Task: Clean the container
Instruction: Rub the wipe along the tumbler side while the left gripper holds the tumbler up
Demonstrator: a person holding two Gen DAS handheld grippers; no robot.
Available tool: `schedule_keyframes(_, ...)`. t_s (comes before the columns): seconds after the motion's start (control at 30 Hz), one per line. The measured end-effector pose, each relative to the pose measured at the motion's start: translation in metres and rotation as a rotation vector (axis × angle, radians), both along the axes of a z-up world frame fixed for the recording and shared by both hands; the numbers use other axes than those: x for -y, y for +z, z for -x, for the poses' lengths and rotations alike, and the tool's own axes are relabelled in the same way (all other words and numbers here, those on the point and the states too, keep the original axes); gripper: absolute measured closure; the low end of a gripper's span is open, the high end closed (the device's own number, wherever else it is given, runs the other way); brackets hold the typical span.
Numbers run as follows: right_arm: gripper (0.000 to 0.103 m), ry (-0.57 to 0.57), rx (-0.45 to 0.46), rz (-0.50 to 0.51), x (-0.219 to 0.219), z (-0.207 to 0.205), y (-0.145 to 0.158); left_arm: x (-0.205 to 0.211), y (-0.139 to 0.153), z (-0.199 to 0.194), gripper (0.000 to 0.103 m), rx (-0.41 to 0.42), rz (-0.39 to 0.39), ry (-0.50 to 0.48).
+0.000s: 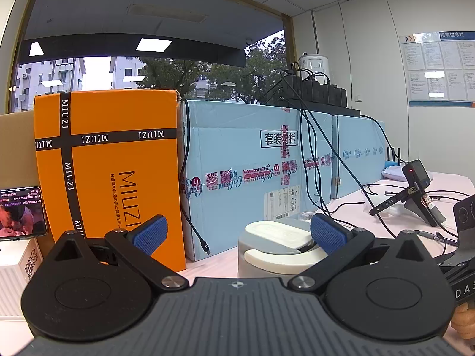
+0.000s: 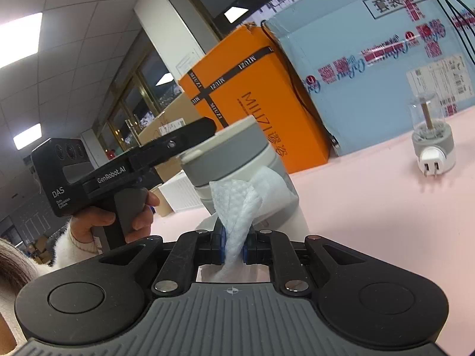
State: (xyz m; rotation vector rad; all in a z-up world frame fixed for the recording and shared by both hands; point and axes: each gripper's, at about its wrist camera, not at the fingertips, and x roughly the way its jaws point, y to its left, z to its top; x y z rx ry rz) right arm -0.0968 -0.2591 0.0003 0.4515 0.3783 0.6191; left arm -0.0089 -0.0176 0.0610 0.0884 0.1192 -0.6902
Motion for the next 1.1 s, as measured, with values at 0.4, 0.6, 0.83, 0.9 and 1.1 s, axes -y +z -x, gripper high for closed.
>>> schedule_keyframes(0.4,0.093,0.013,0.019,-0.009,0.001,-0.002,0.004,-0.001,0.0,0.001,0.0,-0.001,0.001,0.004)
schedule_keyframes(0.6,0.093,0.023,0.005,0.014,0.0,-0.003,0.004,0.0,0.0,0.001,0.0,0.0,0.0,-0.003)
schedule_keyframes(0.83,0.093,0.004,-0.114,0.117,-0.009,-0.013,-0.008,0.0,0.0,-0.001,0.0,-0.006,0.004,-0.007)
schedule_keyframes(0.9,0.093,0.002,-0.135,0.148,-0.012,-0.014,-0.011,0.0,0.0,0.0,0.0,-0.006,0.004,-0.006)
schedule_keyframes(1.1,0.093,0.048,-0.013,0.126,-0.015,-0.002,0.006,0.0,-0.001,0.0,0.0,-0.005,0.006,-0.002)
